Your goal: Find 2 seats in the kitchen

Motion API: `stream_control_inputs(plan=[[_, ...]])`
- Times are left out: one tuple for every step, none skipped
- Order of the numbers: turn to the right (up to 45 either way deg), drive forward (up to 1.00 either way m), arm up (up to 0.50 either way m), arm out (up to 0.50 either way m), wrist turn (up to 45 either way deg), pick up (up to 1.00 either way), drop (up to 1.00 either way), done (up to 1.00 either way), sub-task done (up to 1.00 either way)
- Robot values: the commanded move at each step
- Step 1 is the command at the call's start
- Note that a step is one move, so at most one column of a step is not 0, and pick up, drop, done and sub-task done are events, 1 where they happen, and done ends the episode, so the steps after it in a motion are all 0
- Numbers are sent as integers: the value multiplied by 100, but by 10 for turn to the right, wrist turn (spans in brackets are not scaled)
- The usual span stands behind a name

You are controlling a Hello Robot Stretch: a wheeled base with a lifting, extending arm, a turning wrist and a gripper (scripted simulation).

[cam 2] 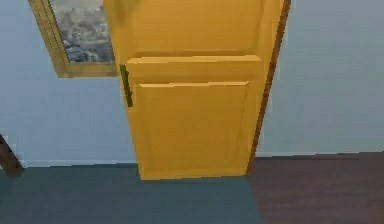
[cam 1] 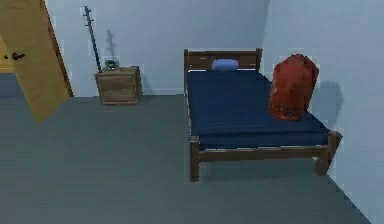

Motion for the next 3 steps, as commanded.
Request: stream_control_inputs(plan=[[0, 40, 0, 0, 0, 0, 0, 0, 0], [-330, 0, 0, 0, 0, 0, 0, 0, 0], [0, 65, 0, 0, 0, 0, 0, 0, 0]])
